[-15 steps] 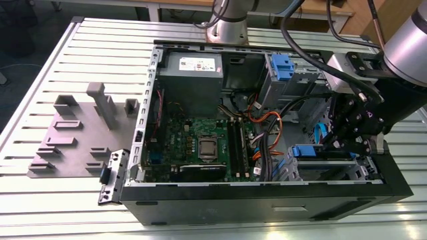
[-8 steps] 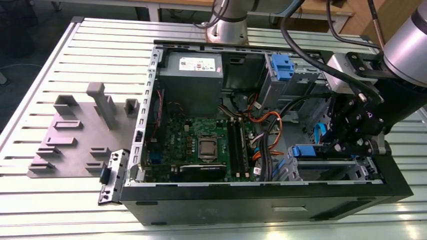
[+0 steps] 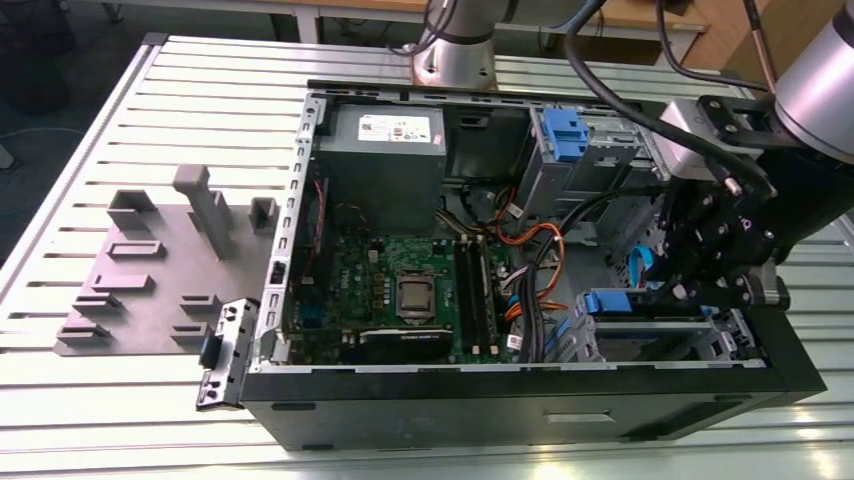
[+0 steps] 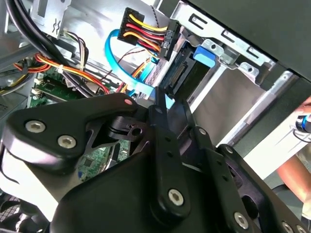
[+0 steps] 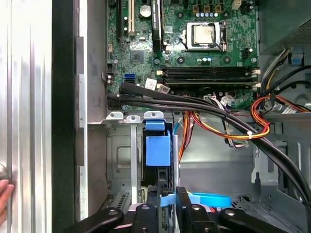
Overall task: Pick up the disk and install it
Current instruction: 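Insert the first disk wire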
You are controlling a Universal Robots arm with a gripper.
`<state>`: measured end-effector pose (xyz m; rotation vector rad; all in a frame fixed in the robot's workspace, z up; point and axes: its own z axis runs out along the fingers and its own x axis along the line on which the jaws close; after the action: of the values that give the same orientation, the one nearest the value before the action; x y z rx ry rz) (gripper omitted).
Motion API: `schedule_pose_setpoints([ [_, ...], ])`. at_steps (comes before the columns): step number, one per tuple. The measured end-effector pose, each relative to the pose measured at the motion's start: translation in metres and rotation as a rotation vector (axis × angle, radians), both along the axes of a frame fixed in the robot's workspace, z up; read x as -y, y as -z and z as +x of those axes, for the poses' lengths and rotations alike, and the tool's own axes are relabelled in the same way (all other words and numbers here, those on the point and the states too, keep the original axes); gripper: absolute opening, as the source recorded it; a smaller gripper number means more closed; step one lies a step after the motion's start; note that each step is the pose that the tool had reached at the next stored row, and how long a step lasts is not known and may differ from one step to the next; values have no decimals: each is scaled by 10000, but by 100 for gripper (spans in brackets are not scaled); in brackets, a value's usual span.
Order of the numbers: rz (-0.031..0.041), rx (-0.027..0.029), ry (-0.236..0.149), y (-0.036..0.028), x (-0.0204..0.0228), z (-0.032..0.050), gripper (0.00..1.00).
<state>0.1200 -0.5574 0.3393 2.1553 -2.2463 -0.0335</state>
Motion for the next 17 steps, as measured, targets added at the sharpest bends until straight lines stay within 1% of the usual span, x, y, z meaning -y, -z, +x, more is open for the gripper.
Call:
schedule_pose_setpoints([
  [2,0,0,0,-29,0,0,29],
  [6,0,0,-1,-31,0,15,29],
  [14,3,0,0,-29,0,146,29],
  [17,2,0,0,-29,0,178,29],
])
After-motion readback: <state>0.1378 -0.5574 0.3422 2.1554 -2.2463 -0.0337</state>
